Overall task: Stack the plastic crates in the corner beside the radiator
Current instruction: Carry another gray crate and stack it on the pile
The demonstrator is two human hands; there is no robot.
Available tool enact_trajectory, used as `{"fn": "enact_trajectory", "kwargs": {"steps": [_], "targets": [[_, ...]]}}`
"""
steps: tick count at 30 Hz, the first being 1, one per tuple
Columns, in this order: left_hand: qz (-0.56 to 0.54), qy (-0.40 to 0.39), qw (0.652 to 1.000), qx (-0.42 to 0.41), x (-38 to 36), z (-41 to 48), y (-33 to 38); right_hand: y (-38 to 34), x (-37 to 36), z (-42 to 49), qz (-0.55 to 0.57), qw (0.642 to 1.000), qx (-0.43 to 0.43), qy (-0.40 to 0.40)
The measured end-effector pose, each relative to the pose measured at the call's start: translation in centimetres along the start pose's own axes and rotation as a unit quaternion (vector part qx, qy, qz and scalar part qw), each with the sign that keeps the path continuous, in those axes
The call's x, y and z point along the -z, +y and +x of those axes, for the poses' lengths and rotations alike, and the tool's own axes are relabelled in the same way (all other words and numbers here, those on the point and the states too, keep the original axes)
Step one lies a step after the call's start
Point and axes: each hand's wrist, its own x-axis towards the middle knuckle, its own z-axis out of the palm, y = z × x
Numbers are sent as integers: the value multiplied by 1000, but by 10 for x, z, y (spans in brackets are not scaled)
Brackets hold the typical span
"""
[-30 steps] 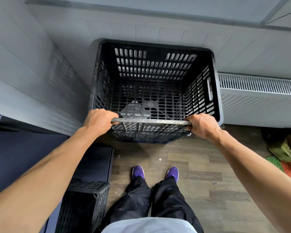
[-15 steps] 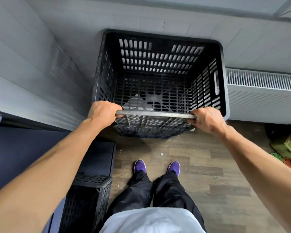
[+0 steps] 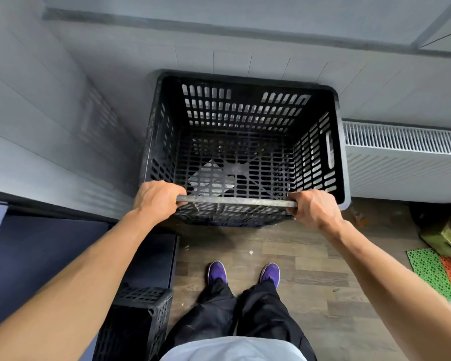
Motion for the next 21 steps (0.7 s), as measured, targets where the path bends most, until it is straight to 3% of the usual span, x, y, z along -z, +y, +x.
{"fn": "enact_trajectory", "kwargs": {"steps": [13, 21], "targets": [[-14, -10, 999, 31, 0, 7, 3, 5, -4, 8, 8, 999, -32, -5], [-20, -44, 997, 53, 2, 5, 8, 9, -4, 8, 32, 999, 5, -17]]}}
